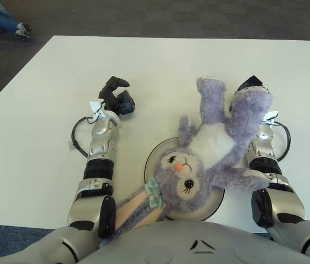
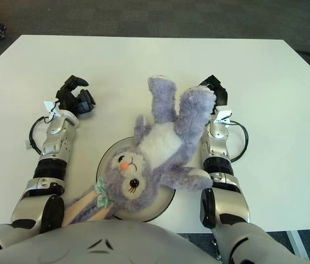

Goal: Put the doll into the plate.

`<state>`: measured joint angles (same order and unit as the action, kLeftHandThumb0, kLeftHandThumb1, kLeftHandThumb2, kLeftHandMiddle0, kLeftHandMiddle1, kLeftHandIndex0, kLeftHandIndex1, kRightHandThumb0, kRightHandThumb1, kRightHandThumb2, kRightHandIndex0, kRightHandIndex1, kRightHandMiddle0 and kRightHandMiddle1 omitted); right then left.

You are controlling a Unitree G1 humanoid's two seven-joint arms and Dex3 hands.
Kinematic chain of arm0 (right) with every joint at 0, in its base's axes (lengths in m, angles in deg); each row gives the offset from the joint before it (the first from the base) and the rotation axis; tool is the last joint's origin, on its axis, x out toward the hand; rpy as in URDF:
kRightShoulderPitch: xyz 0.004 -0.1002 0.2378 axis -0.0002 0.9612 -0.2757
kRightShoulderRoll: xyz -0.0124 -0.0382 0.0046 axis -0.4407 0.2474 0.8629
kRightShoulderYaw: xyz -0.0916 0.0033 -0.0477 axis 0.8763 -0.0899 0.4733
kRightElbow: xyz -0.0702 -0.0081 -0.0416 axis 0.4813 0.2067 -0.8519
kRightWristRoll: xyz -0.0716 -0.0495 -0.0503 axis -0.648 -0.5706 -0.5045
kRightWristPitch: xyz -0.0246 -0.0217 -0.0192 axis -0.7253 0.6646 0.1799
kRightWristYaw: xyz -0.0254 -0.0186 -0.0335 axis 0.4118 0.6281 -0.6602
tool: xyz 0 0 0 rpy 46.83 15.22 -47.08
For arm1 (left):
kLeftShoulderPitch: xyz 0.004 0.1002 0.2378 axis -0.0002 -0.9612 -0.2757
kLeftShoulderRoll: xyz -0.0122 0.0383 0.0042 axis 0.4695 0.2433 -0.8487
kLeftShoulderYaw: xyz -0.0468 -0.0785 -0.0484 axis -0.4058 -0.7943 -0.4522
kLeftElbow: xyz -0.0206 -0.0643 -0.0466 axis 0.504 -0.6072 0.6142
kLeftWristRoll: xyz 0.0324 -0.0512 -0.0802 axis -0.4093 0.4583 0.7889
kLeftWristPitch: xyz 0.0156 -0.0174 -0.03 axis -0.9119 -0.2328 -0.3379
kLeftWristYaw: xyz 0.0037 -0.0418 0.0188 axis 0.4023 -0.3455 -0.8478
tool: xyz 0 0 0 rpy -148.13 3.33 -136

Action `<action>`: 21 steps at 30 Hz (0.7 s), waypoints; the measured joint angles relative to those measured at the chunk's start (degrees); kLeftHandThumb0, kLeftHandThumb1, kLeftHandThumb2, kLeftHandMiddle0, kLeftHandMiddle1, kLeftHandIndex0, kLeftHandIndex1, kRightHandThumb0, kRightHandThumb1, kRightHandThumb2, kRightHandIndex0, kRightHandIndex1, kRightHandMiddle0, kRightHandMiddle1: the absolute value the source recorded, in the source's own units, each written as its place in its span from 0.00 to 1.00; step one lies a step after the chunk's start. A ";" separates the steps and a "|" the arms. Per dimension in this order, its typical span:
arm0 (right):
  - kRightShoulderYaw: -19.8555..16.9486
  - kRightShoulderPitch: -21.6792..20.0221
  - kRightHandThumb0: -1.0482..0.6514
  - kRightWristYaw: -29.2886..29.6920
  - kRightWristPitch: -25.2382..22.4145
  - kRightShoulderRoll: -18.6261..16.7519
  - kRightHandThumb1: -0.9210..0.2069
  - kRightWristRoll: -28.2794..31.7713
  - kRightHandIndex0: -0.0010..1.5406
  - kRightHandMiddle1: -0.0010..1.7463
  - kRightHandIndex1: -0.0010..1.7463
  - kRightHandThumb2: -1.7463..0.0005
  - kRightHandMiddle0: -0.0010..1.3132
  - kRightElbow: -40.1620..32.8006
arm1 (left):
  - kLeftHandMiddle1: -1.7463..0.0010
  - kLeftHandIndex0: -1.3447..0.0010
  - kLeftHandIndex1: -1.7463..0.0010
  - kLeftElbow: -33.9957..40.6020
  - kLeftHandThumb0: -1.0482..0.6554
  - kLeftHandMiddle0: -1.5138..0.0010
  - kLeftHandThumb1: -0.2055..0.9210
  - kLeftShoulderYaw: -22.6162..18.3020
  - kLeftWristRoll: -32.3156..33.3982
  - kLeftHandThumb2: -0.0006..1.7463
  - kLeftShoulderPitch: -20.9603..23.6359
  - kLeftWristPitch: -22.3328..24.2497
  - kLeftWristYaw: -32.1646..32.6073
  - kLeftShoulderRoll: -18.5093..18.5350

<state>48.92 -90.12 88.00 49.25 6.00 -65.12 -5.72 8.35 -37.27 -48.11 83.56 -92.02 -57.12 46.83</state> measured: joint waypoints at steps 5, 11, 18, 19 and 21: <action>0.05 -0.59 0.32 1.28 1.43 0.07 0.59 -0.02 0.84 1.00 1.00 0.21 0.50 1.09 | 0.00 0.55 0.00 -0.63 0.33 0.16 0.47 0.39 -1.47 0.75 0.00 -1.28 1.04 0.01; 0.16 -0.81 0.32 1.88 1.71 0.10 0.58 -0.01 0.84 1.00 1.00 0.21 0.50 1.54 | 0.00 0.55 0.00 -1.65 0.34 0.16 0.47 0.74 -2.18 0.75 -0.02 -3.12 0.99 0.12; 0.30 -1.00 0.32 1.90 2.04 0.17 0.58 0.02 0.84 1.00 1.00 0.21 0.50 1.95 | 0.00 0.55 0.00 -2.22 0.33 0.17 0.47 1.35 -2.47 0.75 -0.05 -4.48 0.37 0.41; 0.32 -1.03 0.32 1.90 2.17 0.19 0.58 0.02 0.84 1.00 1.00 0.21 0.50 2.02 | 0.00 0.55 0.00 -2.25 0.33 0.17 0.47 1.43 -2.51 0.75 -0.05 -4.73 0.26 0.44; 0.38 -1.10 0.32 1.89 2.39 0.23 0.58 0.03 0.84 1.00 1.00 0.21 0.50 2.14 | 0.00 0.55 0.00 -2.30 0.33 0.17 0.47 1.61 -2.62 0.75 -0.05 -5.13 0.12 0.50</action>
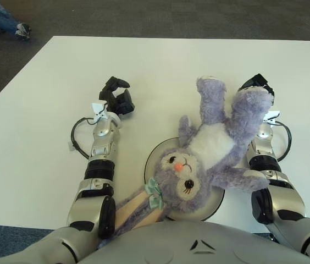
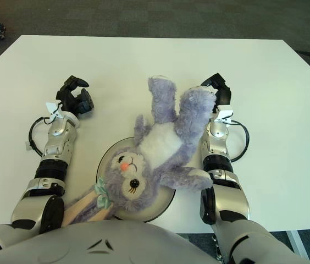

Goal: Put the doll into the plate.

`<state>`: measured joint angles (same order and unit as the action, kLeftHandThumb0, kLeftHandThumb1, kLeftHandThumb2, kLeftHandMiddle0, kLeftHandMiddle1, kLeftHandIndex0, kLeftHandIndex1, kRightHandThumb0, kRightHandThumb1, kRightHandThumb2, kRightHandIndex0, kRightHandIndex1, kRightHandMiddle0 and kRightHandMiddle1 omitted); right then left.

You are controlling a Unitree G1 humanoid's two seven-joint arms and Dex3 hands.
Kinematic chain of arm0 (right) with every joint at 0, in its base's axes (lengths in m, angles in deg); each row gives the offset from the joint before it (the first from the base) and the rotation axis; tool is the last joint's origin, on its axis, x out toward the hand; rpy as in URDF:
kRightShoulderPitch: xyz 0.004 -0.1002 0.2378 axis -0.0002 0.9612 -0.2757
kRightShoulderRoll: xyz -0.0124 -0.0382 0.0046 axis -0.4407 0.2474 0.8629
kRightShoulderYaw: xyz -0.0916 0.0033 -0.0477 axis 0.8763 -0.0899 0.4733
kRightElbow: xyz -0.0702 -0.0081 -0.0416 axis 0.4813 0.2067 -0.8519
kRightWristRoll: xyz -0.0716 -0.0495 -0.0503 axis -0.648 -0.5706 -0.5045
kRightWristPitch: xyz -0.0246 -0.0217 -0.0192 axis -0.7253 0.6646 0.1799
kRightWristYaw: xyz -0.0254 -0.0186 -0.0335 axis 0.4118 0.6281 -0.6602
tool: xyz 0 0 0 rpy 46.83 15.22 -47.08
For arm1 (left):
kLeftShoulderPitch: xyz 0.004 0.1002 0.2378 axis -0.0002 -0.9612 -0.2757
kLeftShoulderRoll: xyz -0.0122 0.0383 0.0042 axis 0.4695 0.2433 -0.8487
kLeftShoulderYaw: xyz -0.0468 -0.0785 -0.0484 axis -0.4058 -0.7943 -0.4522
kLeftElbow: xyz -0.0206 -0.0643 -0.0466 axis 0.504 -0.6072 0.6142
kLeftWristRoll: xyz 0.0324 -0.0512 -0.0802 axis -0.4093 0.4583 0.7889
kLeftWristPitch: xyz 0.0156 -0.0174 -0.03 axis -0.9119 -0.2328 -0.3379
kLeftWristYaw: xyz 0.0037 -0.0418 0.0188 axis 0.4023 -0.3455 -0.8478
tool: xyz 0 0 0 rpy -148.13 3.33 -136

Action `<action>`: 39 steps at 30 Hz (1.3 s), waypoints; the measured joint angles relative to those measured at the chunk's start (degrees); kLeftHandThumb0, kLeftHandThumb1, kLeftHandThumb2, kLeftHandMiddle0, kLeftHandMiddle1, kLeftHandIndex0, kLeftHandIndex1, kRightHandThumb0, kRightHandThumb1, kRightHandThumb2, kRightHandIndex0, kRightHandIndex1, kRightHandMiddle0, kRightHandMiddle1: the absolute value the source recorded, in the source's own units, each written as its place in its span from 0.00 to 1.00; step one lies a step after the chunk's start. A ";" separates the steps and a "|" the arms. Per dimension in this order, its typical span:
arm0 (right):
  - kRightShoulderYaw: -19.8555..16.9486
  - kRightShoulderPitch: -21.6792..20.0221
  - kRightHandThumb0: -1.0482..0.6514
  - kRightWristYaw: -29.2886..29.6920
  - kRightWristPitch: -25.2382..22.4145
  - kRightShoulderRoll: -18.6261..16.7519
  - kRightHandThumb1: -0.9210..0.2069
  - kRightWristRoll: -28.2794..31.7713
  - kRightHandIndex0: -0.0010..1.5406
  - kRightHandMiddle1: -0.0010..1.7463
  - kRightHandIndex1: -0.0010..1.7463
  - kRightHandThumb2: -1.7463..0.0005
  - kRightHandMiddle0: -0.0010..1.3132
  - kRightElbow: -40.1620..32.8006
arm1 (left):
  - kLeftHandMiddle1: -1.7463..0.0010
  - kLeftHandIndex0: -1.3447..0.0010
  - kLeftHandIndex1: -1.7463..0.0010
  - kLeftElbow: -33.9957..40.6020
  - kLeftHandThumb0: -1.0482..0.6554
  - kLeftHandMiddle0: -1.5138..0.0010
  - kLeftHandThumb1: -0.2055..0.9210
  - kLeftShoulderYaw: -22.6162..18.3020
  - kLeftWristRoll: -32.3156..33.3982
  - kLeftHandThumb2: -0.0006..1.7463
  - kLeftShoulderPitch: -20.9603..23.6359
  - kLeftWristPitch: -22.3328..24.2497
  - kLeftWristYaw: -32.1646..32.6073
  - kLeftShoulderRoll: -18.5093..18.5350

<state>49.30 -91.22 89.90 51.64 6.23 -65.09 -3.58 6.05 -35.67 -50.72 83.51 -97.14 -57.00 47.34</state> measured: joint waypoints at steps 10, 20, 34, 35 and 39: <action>0.17 -0.16 0.32 -0.01 0.09 0.08 0.58 0.11 0.84 1.00 1.00 0.21 0.50 0.29 | 0.00 0.55 0.00 -0.02 0.33 0.17 0.47 0.67 -1.08 0.75 -0.18 -1.96 -0.32 0.32; 0.15 -0.18 0.32 0.15 -1.60 0.10 0.59 0.28 0.84 1.00 1.00 0.20 0.51 0.22 | 0.00 0.54 0.00 -0.03 0.33 0.16 0.46 1.44 -1.57 0.76 -0.28 -4.30 -1.37 0.58; -0.01 0.51 0.31 -2.08 -6.45 -0.53 0.61 2.63 0.85 1.00 1.00 0.18 0.52 -1.57 | 0.00 0.54 0.00 0.47 0.33 0.15 0.45 2.04 -1.58 0.76 -0.66 -5.30 -2.42 0.87; -0.04 0.59 0.31 -2.32 -6.93 -0.60 0.61 2.83 0.85 1.00 1.00 0.18 0.52 -1.80 | 0.00 0.54 0.00 0.53 0.33 0.15 0.45 2.10 -1.59 0.76 -0.69 -5.29 -2.42 0.88; -0.20 1.12 0.31 -3.34 -8.83 -0.95 0.61 3.90 0.86 1.00 1.00 0.18 0.52 -3.13 | 0.00 0.54 0.00 0.75 0.33 0.15 0.46 2.30 -1.60 0.76 -0.81 -5.22 -2.42 0.96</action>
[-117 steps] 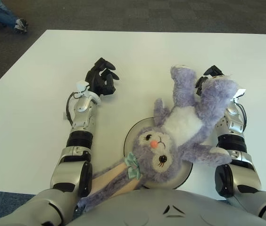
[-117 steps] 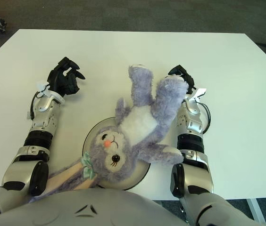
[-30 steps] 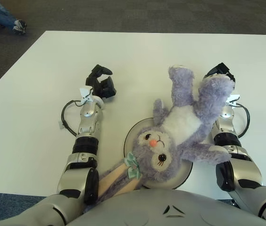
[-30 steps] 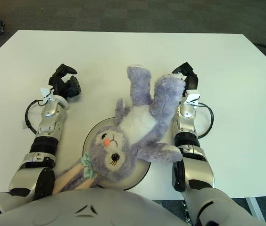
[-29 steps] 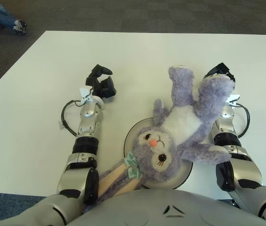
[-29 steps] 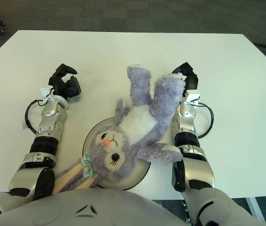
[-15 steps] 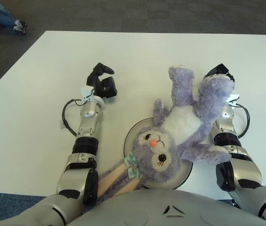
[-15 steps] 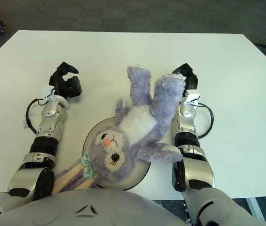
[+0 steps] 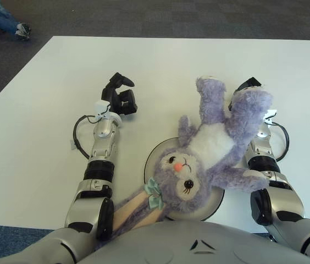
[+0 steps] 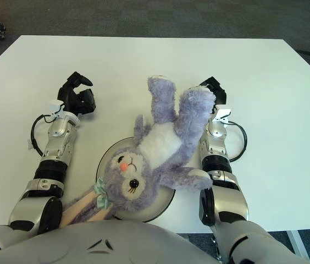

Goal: Put the doll into the plate.

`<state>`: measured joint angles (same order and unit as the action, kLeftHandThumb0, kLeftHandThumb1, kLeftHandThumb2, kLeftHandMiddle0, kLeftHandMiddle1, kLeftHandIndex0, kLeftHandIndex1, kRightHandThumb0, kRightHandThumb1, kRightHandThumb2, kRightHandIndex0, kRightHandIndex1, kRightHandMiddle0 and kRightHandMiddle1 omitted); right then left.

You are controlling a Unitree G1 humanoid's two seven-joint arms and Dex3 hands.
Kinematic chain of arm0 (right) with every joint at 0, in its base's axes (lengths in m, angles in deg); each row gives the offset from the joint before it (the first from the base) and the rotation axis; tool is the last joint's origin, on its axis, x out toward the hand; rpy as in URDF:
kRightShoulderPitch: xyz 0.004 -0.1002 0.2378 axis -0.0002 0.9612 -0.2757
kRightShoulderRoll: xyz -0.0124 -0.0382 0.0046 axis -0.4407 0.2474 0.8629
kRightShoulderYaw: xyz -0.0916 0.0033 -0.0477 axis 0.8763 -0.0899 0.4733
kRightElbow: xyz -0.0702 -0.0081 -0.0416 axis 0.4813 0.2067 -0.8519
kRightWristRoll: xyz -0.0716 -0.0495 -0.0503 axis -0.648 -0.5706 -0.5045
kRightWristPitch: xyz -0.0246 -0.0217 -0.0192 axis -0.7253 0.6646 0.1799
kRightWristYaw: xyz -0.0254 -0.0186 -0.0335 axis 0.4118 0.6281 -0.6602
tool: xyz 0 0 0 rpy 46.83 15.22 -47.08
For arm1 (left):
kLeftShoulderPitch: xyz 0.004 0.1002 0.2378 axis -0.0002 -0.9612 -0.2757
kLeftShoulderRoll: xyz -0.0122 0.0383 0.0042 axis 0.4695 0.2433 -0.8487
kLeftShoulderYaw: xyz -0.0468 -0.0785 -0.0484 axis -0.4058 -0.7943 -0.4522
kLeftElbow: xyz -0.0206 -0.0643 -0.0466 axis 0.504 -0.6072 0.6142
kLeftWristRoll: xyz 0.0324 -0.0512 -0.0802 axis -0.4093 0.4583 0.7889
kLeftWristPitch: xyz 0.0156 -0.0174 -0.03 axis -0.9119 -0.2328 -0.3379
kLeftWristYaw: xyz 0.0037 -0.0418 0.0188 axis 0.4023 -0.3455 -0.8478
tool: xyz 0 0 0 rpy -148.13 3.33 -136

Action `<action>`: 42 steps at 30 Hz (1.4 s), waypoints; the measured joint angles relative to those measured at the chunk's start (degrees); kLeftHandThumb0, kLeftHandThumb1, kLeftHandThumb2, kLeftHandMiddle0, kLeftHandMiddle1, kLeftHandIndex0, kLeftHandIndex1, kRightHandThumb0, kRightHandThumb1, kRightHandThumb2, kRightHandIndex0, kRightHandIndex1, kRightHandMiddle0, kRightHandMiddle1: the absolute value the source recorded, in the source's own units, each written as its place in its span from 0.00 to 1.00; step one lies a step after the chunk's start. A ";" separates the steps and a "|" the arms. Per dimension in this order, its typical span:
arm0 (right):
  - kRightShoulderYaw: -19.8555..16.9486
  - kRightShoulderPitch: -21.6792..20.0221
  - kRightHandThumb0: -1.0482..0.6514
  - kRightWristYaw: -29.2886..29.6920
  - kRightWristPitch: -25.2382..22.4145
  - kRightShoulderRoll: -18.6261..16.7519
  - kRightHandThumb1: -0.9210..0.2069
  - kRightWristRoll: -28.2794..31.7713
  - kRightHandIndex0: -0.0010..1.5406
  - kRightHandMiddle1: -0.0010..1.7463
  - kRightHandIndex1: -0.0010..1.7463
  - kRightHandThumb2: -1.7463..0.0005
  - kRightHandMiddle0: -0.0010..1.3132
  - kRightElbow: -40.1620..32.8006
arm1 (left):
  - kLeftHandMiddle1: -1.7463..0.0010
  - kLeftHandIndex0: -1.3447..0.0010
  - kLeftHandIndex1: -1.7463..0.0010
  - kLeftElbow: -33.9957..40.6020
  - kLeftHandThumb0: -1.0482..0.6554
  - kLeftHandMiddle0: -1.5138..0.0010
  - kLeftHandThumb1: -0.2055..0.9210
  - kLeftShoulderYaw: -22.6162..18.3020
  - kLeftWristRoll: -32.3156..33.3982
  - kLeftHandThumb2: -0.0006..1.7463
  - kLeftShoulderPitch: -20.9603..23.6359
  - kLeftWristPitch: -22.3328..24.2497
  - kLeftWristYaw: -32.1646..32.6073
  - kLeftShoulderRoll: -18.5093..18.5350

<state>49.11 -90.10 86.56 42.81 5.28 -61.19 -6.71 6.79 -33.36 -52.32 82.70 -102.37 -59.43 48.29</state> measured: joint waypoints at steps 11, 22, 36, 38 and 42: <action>1.67 3.46 0.32 -4.08 -11.92 0.03 0.61 0.78 0.86 1.00 1.00 0.19 0.52 -10.48 | 0.00 0.54 0.00 1.27 0.33 0.15 0.46 1.12 -0.03 0.75 -0.69 1.79 -1.08 0.58; 4.45 10.63 0.32 -5.49 -22.91 1.04 0.58 -0.36 0.85 1.00 1.00 0.21 0.50 -27.29 | 0.00 0.55 0.00 2.37 0.33 0.15 0.47 1.60 -0.05 0.75 -1.42 3.50 -1.57 1.07; 3.59 11.11 0.32 -2.38 -24.87 0.25 0.57 -1.06 0.84 1.00 1.00 0.22 0.49 -30.08 | 0.00 0.56 0.00 4.66 0.34 0.16 0.49 1.63 0.12 0.73 -2.69 4.19 -2.36 1.33; 3.47 11.11 0.32 -2.40 -24.87 0.14 0.57 -0.96 0.84 1.00 1.00 0.22 0.50 -30.20 | 0.00 0.56 0.00 5.23 0.34 0.16 0.49 1.68 0.12 0.73 -3.02 4.30 -2.52 1.40; 3.04 11.18 0.32 -2.64 -25.05 -0.11 0.58 -0.14 0.84 1.00 1.00 0.21 0.50 -30.72 | 0.00 0.56 0.00 6.23 0.34 0.16 0.49 1.80 0.12 0.73 -3.61 4.32 -2.70 1.44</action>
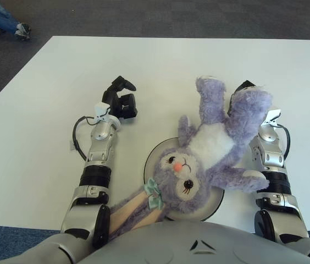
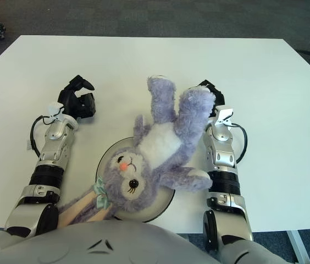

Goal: Put the doll into the plate.

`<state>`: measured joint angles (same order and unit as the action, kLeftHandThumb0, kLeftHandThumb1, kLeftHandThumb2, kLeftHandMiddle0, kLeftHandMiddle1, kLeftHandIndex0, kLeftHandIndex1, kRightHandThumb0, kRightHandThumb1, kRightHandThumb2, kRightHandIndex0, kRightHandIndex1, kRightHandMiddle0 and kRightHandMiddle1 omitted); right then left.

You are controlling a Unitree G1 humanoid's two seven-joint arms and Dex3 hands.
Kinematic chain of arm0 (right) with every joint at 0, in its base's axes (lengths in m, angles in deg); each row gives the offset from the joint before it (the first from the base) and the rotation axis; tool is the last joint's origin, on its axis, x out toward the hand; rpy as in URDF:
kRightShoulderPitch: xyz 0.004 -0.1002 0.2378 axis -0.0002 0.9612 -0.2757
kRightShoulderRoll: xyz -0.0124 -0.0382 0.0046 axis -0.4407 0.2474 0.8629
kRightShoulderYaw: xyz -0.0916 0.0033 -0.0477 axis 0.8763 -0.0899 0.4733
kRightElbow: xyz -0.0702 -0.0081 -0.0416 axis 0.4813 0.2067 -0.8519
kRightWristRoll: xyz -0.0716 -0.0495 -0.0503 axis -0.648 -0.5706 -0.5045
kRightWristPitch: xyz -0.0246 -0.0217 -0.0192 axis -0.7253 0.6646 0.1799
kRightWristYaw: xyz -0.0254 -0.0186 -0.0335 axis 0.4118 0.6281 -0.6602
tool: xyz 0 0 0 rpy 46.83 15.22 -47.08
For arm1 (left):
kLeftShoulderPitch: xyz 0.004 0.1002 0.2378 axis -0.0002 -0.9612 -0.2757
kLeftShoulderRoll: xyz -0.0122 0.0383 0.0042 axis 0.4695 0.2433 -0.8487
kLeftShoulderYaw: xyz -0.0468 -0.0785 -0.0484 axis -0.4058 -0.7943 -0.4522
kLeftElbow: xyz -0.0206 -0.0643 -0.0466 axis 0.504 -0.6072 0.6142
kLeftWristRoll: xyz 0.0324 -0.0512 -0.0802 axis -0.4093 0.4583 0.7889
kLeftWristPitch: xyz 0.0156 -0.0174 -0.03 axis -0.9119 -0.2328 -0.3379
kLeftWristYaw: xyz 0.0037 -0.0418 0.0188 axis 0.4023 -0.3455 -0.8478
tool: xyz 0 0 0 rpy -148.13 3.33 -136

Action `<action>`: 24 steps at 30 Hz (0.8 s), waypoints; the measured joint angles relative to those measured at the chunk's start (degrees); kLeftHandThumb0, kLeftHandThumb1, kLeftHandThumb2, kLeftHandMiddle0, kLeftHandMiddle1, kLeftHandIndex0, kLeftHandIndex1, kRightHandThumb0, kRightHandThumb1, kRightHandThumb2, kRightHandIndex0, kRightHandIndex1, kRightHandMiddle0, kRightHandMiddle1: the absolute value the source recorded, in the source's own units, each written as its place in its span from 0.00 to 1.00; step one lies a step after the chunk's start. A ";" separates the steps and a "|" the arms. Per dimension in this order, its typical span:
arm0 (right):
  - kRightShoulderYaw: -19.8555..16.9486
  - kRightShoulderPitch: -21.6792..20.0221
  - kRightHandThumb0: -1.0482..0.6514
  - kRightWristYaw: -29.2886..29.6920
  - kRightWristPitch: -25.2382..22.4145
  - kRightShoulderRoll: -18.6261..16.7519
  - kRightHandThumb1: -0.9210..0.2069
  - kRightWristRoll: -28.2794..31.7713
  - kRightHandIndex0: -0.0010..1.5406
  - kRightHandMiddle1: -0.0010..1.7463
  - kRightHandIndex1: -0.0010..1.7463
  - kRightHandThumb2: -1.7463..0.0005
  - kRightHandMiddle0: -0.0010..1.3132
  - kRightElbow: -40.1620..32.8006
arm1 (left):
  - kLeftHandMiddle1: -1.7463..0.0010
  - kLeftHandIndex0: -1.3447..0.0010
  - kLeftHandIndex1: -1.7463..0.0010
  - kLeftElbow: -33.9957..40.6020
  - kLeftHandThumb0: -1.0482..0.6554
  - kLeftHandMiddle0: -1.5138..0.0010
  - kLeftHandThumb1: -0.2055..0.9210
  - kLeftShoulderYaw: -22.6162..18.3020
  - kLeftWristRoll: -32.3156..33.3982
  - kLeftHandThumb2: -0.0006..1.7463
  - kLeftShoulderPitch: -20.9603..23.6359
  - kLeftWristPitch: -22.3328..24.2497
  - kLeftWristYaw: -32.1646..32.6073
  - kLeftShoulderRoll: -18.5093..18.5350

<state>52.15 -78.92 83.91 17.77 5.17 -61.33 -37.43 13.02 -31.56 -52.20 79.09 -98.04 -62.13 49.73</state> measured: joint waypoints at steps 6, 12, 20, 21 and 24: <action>-0.41 0.11 0.32 -0.20 -1.22 -0.27 0.58 0.70 0.84 1.00 1.00 0.21 0.50 -1.60 | 0.00 0.57 0.00 0.96 0.34 0.15 0.50 0.17 0.04 0.73 -0.93 0.52 -0.20 0.00; -0.67 0.12 0.32 -0.19 -2.64 -0.52 0.58 1.03 0.85 1.00 1.00 0.21 0.50 -2.34 | 0.00 0.57 0.00 2.23 0.34 0.15 0.50 0.27 0.04 0.72 -1.54 0.84 -0.23 0.00; -1.32 0.12 0.32 -0.27 -6.06 -0.73 0.57 2.46 0.85 1.00 1.00 0.22 0.49 -2.17 | 0.00 0.56 0.00 3.08 0.34 0.14 0.49 0.39 0.04 0.73 -1.92 1.71 -0.23 -0.02; -1.46 0.11 0.32 -0.30 -6.41 -0.76 0.57 2.66 0.85 1.00 1.00 0.22 0.49 -2.16 | 0.00 0.56 0.00 3.17 0.34 0.14 0.49 0.42 0.04 0.73 -1.95 1.79 -0.23 -0.02; -2.21 0.05 0.33 -0.30 -7.60 -1.01 0.56 3.55 0.85 1.00 1.00 0.23 0.49 -2.00 | 0.00 0.56 0.00 3.65 0.34 0.14 0.49 0.47 0.04 0.73 -2.16 1.95 -0.23 -0.13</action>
<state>49.94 -78.87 83.61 10.16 4.16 -57.78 -39.42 16.67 -31.10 -52.16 76.93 -96.10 -62.36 49.61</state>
